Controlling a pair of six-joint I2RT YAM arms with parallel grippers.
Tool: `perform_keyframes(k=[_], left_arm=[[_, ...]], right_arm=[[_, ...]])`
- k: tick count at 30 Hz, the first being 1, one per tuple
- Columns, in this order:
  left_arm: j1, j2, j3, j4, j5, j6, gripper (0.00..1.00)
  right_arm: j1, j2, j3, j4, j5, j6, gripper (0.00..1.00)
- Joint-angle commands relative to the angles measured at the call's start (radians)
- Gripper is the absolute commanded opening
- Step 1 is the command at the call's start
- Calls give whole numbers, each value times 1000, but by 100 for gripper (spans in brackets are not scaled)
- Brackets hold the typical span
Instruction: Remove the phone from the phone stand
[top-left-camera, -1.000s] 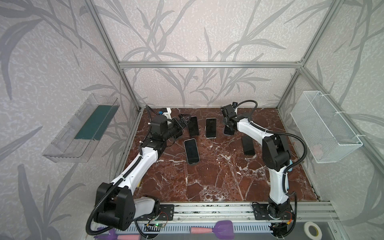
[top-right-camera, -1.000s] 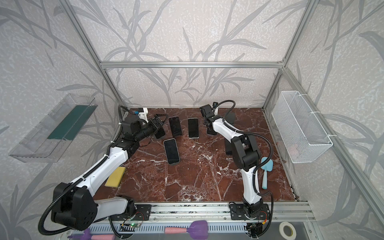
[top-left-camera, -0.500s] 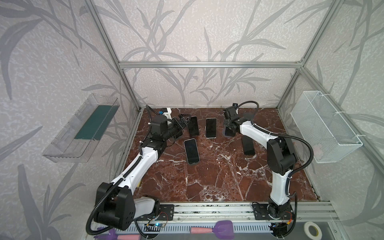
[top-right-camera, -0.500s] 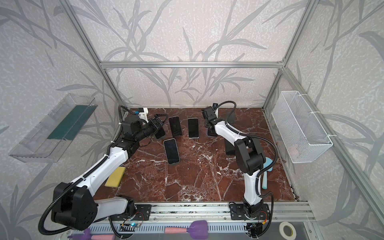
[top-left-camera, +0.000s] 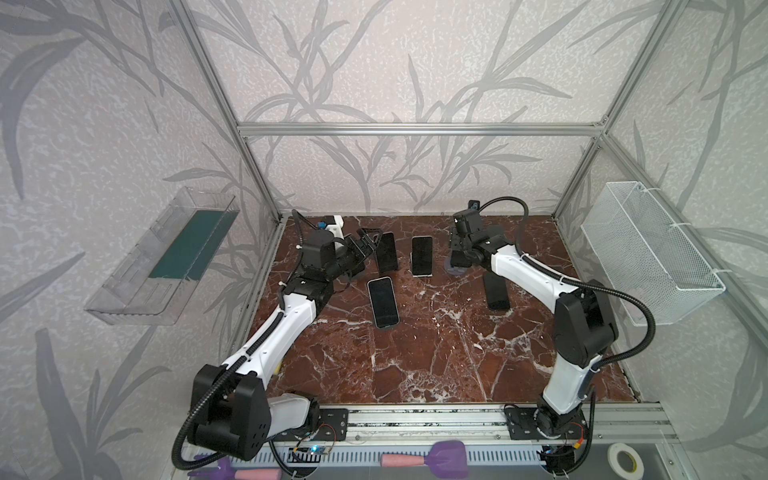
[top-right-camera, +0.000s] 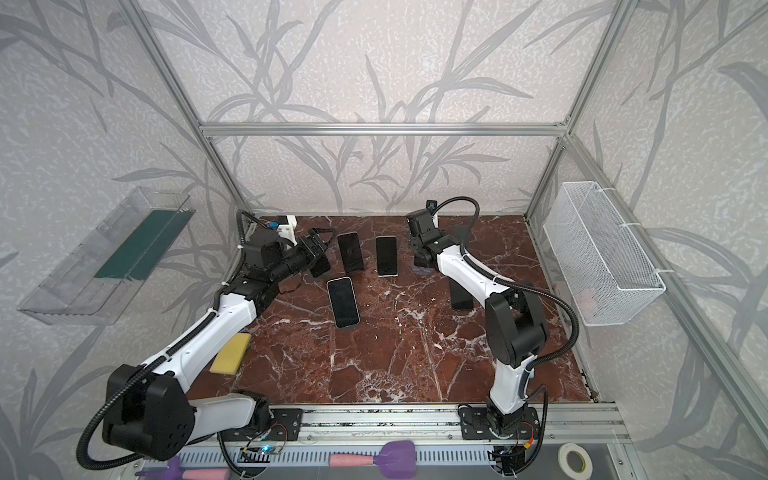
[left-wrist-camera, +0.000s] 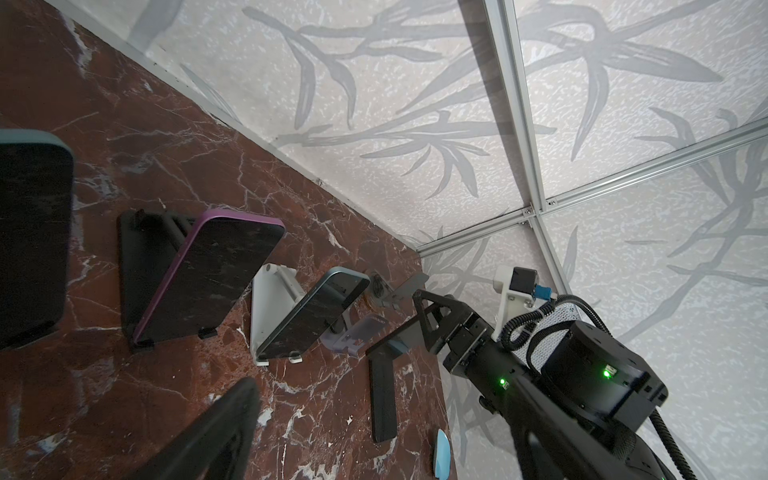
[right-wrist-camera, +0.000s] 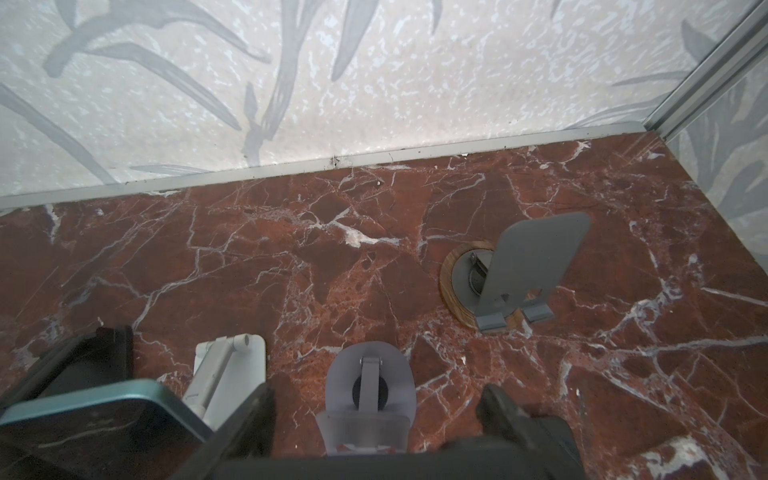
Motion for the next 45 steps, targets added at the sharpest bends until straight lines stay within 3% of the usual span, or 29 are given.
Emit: perform_keyframes(k=[1, 11, 26, 38, 45], left_arm=[[-13, -6, -13, 29, 8, -8, 93], [-106, -12, -5, 8, 0, 4, 92], [-250, 19, 20, -50, -9, 48, 92], [-252, 36, 21, -49, -7, 47, 92], [-253, 31, 22, -55, -10, 55, 92]], right_arm=[[16, -128, -51, 27, -17, -18, 66], [36, -412, -342, 48, 0, -31, 65], [36, -615, -561, -35, -124, -45, 65], [-10, -351, -441, -48, -330, -67, 65], [-56, -204, -338, -107, -363, -88, 66]])
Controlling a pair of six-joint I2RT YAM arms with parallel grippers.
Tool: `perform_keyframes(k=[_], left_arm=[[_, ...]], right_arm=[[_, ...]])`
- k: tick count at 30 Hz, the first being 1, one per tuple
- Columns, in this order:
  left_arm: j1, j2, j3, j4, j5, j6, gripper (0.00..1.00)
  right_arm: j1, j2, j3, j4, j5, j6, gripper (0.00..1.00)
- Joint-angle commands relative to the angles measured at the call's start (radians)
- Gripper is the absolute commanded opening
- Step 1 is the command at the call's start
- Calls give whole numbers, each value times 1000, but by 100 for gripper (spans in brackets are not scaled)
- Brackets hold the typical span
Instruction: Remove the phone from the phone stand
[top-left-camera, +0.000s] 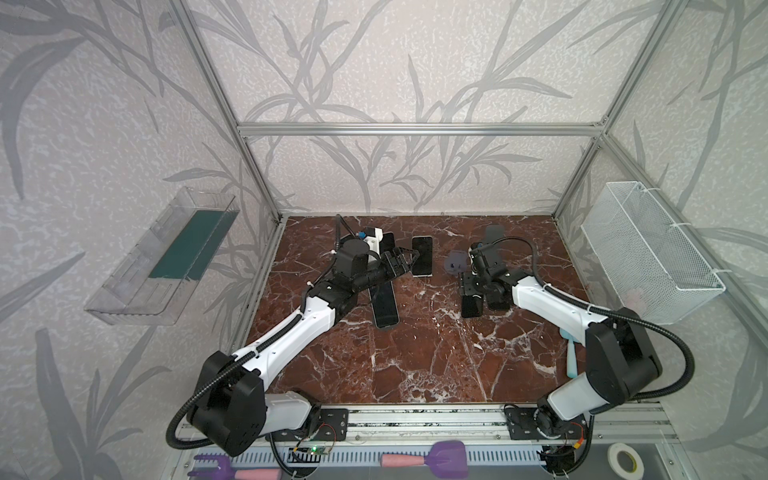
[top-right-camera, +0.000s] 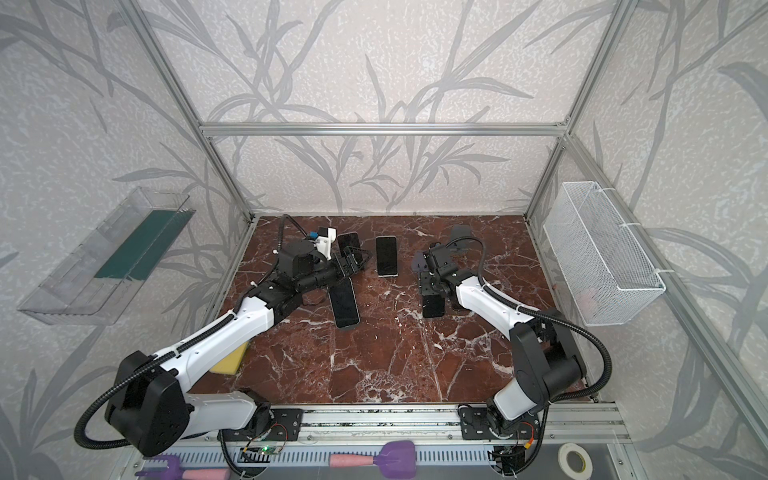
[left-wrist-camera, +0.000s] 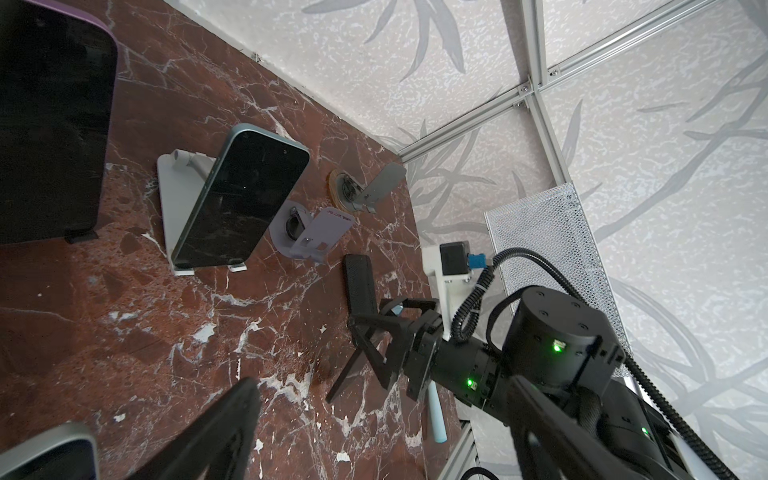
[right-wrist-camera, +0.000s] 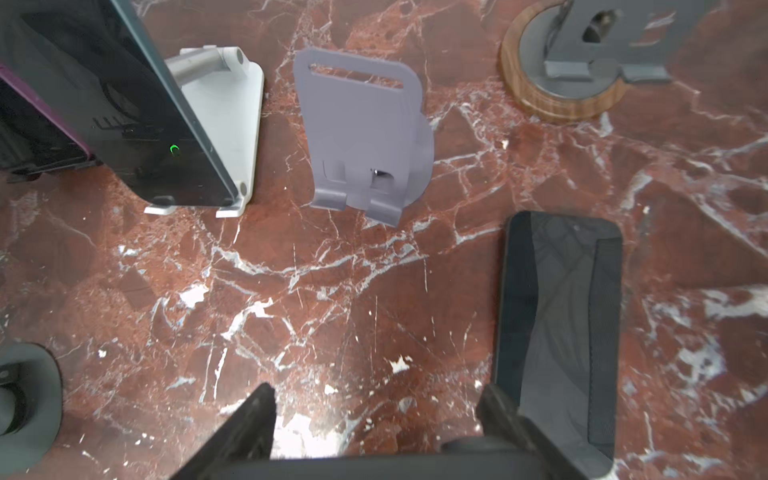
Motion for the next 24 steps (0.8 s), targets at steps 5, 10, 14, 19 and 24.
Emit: perform_keyframes(k=[5, 10, 14, 19, 24], left_arm=[[1, -13, 21, -9, -6, 17, 92], [2, -13, 20, -7, -9, 19, 92], [2, -8, 19, -7, -6, 19, 92], [2, 4, 23, -19, -12, 25, 92], [2, 7, 23, -21, -15, 28, 92]], right_arm=[[-67, 66, 52, -27, -100, -14, 66], [-83, 95, 48, -38, -118, -13, 66], [-86, 114, 39, -34, -110, -9, 66], [-87, 162, 13, 16, -115, -2, 66], [-86, 194, 8, 37, -121, 19, 66]])
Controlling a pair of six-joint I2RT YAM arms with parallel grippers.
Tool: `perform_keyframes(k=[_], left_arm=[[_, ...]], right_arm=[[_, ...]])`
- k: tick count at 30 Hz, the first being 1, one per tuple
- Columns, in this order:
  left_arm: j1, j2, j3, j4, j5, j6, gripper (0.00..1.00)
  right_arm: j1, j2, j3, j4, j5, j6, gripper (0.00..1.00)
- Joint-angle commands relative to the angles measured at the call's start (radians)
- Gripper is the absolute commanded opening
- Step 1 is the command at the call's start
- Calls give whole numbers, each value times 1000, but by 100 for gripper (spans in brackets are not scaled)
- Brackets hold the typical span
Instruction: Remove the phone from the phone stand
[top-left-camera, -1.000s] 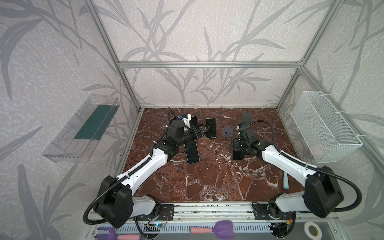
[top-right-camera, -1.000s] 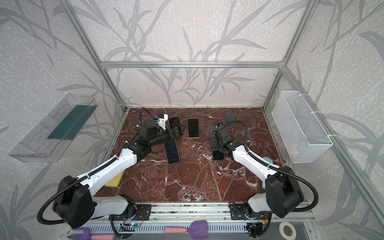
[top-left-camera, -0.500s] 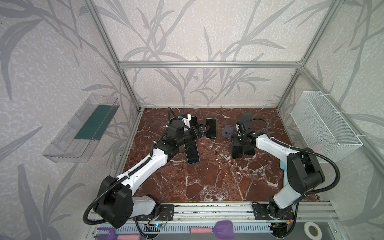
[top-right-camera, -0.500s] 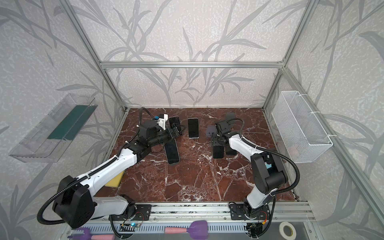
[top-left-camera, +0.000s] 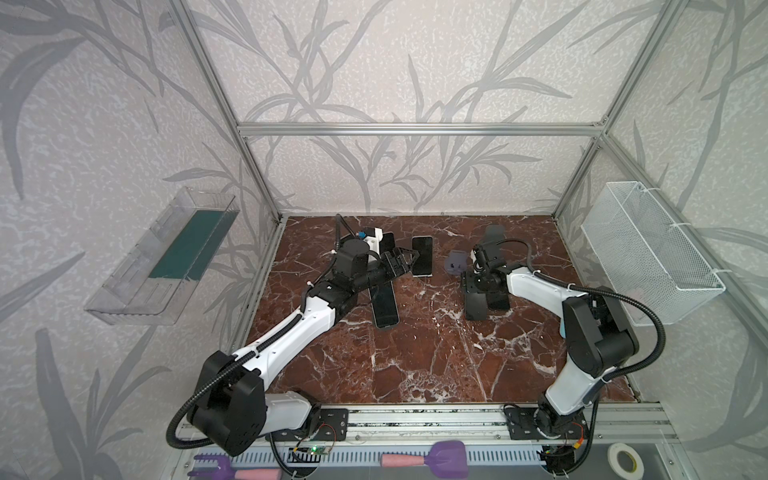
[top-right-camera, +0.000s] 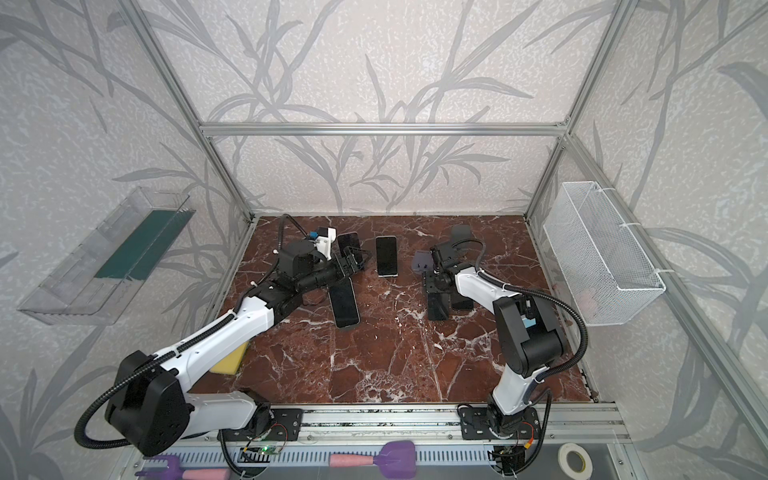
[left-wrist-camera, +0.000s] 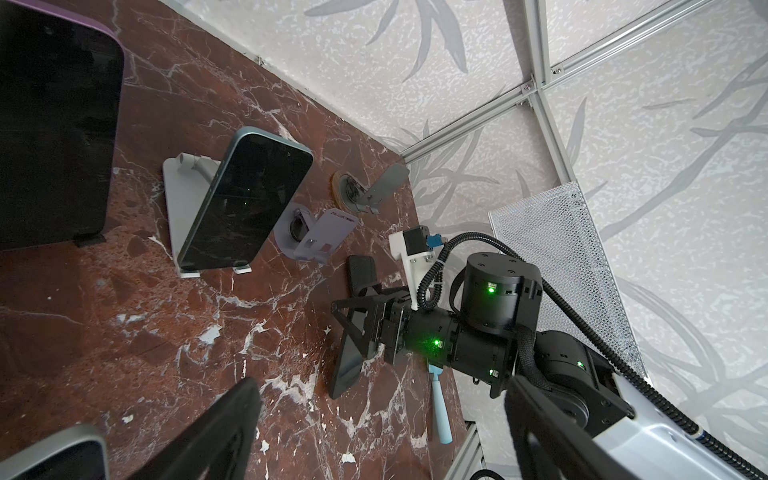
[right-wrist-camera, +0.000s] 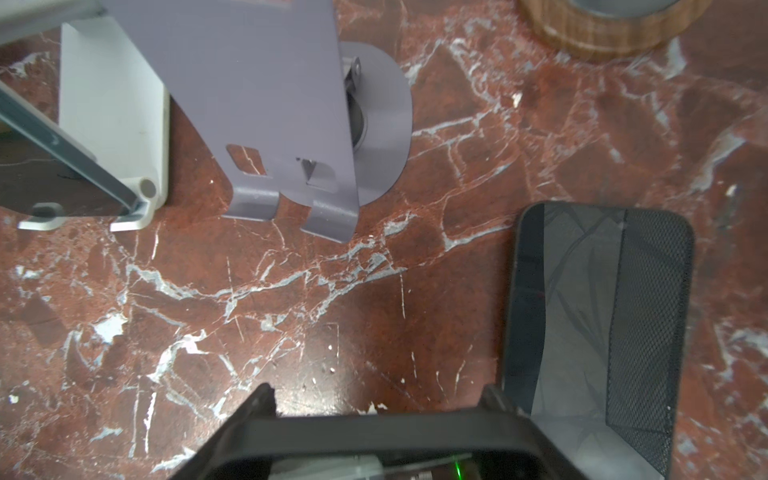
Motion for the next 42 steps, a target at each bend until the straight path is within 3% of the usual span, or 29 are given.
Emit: perform_keyframes(k=[1, 12, 25, 42], left_arm=[[2, 6, 23, -15, -8, 12, 92], [2, 16, 26, -13, 2, 11, 92], [2, 14, 26, -5, 8, 12, 92], [1, 13, 21, 12, 21, -1, 92]], right_arm=[[-1, 42, -22, 12, -6, 35, 66], [7, 80, -79, 123, 22, 61, 68], [40, 115, -62, 117, 115, 63, 69], [40, 177, -11, 80, 140, 123, 74]])
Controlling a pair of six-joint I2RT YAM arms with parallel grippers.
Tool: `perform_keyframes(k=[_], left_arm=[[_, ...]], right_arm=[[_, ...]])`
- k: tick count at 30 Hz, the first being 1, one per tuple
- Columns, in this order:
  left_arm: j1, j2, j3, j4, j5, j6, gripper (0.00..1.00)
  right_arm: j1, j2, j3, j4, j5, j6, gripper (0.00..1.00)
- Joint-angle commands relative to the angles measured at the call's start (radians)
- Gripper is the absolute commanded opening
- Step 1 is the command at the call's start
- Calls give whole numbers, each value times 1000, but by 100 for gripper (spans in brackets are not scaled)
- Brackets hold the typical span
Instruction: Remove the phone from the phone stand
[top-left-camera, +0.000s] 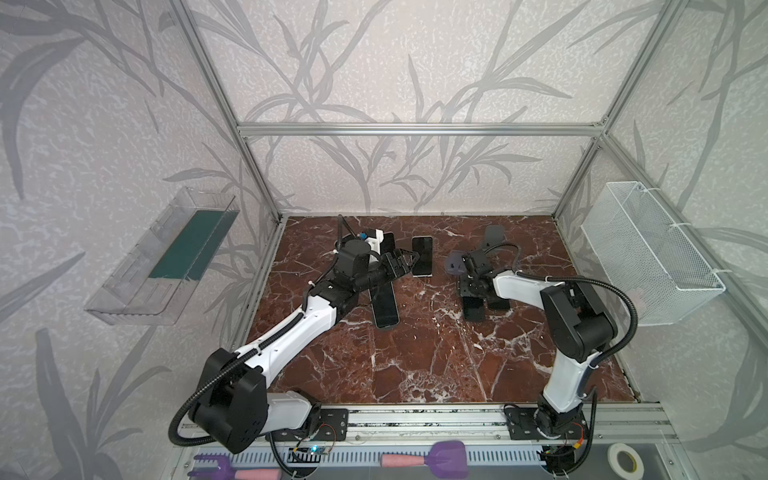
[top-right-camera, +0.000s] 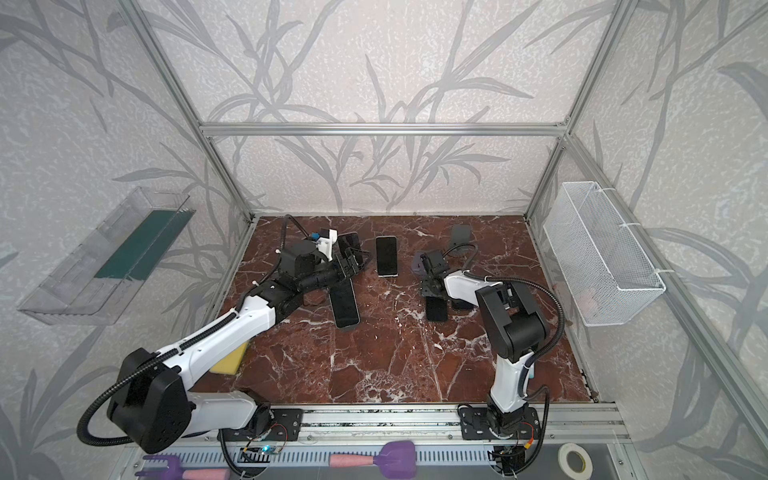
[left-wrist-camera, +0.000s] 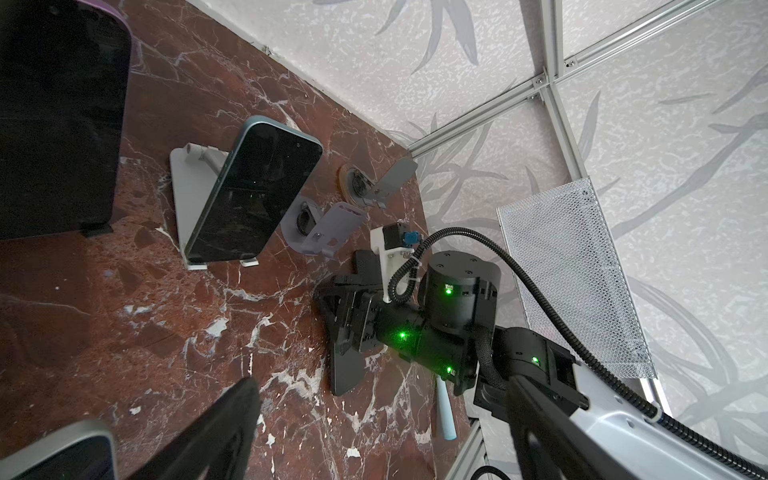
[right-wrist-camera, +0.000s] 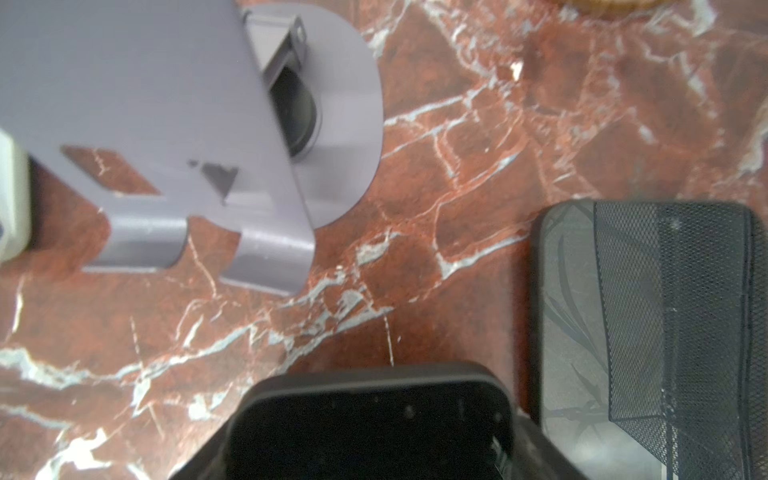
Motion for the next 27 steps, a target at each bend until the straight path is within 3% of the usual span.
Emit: perform_keyframes(k=[1, 16, 27], left_arm=[[1, 2, 20, 22, 15, -1, 92], [2, 21, 20, 33, 35, -18, 92], [0, 38, 17, 60, 61, -42, 92]], right_arm=[[0, 47, -6, -32, -10, 36, 74], [-1, 27, 2, -40, -8, 5, 78], [-1, -101, -58, -34, -37, -22, 81]])
